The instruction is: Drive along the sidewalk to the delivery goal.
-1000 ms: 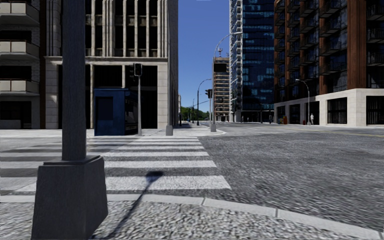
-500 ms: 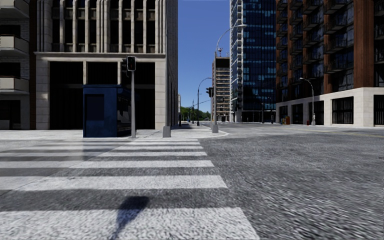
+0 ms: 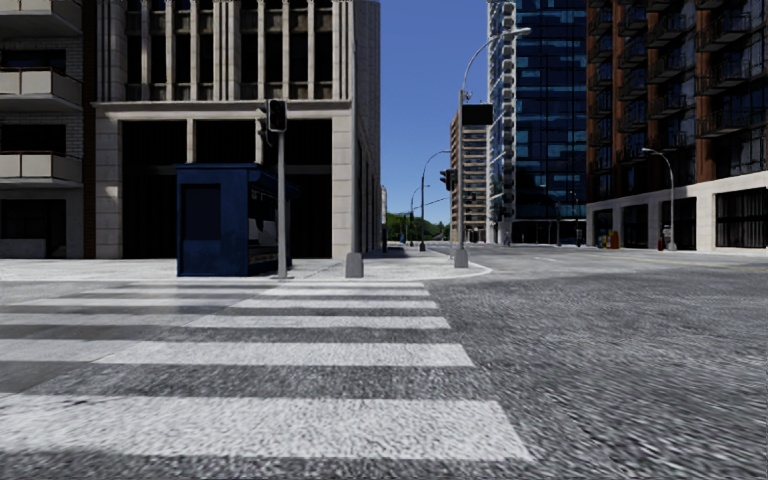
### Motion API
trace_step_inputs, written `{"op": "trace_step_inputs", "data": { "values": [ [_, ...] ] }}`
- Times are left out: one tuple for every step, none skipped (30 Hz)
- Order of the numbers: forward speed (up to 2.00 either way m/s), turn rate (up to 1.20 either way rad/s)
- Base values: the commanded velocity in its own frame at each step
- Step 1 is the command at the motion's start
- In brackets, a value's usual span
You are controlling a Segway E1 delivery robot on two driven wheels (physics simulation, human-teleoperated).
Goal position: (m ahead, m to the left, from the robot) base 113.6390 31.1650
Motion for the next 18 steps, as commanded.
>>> {"op": "trace_step_inputs", "data": {
  "values": [
    [1.53, 0.10],
    [1.53, 0.00],
    [1.53, 0.00],
    [1.53, 0.00],
    [1.53, 0.00],
    [1.53, 0.00],
    [1.53, 0.00],
    [1.53, 0.00],
    [1.53, 0.00],
    [1.53, 0.00],
    [1.53, 0.00],
    [1.53, 0.00],
    [1.53, 0.00],
    [1.53, 0.00],
    [1.53, 0.00],
    [1.53, 0.00],
    [1.53, 0.00],
    [1.53, 0.00]
  ]
}}
